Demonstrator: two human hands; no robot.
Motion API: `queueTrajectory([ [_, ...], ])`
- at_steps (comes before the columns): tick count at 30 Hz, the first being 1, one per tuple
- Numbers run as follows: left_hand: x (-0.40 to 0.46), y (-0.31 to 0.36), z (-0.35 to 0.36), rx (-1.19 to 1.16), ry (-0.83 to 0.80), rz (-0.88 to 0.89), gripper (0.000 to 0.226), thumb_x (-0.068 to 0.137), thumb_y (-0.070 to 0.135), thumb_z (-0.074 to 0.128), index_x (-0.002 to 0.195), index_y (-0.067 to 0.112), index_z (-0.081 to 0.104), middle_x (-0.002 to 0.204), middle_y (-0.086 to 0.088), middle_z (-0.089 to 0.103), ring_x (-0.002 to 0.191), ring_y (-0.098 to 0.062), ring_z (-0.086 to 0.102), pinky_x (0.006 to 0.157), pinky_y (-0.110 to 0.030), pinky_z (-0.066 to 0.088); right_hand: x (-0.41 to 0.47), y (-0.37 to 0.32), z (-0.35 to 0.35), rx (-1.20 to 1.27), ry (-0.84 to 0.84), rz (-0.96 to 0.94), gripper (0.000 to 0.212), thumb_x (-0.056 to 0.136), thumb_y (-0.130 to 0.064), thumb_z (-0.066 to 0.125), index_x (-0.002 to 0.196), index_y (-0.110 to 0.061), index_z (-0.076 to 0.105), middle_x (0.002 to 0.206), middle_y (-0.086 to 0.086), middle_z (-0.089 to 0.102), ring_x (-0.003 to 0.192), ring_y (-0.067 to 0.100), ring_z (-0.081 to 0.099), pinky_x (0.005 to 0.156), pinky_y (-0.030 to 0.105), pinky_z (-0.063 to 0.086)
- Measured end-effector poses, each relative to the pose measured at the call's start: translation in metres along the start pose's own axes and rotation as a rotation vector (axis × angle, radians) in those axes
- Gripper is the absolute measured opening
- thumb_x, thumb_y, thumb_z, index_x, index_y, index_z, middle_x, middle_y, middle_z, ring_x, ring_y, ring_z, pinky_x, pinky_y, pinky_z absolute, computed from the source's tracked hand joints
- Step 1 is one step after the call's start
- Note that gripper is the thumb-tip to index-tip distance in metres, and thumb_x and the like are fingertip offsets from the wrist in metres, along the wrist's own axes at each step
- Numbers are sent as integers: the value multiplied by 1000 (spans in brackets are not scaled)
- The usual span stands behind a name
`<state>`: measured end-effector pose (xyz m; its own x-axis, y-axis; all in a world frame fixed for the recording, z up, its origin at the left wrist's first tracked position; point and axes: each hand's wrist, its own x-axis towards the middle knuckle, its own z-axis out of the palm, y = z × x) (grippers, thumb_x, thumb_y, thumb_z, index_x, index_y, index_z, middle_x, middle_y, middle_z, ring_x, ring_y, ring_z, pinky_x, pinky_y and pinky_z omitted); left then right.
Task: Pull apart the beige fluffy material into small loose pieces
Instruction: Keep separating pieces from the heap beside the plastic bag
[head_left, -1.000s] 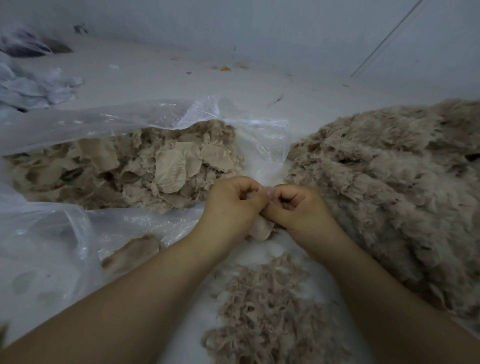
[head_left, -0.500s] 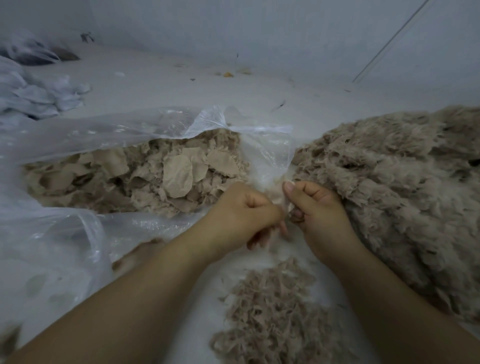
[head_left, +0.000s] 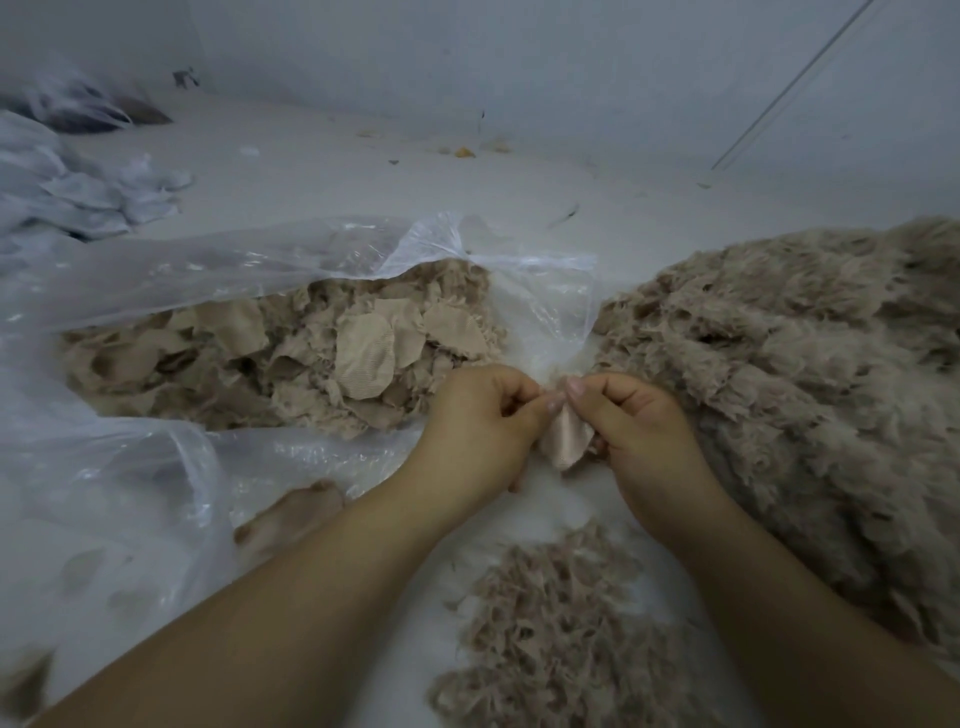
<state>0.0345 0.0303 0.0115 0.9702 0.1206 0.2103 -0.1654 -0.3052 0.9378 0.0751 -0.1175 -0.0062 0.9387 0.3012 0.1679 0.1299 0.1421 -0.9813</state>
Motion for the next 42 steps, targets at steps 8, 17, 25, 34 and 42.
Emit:
queueTrajectory([
  [8,4,-2,-3,-50,123,4,28,94,14,62,66,8,60,44,11,47,39,-7,42,45,-27,36,-1,-3,3,-85,-1,-18,33,85,-41,62,59,-19,60,48,-7,38,46,6,30,46,17,32],
  [17,3,0,-4,-33,225,80,27,94,14,60,71,1,58,57,1,50,54,-7,44,53,-23,38,3,1,-1,-59,5,1,27,84,-32,64,63,-17,71,54,8,38,47,10,30,46,20,30],
  [25,3,-1,-3,0,235,80,28,94,14,60,71,-1,58,63,-16,54,53,-9,43,51,-23,38,2,-1,-3,-29,-1,16,26,80,-28,64,58,-17,70,49,-2,44,44,7,30,46,18,30],
  [34,4,-5,-4,46,253,81,25,94,15,61,71,4,61,54,2,50,49,-3,42,47,-16,36,3,1,-6,-30,-37,14,27,82,-32,64,61,-18,70,49,3,37,46,9,26,45,20,25],
  [42,16,-5,-22,-16,373,51,27,93,15,59,69,3,56,57,0,51,55,-12,47,53,-36,45,-2,0,-11,-88,-207,-29,17,78,-23,72,62,-17,71,58,9,45,49,8,34,50,19,32],
])
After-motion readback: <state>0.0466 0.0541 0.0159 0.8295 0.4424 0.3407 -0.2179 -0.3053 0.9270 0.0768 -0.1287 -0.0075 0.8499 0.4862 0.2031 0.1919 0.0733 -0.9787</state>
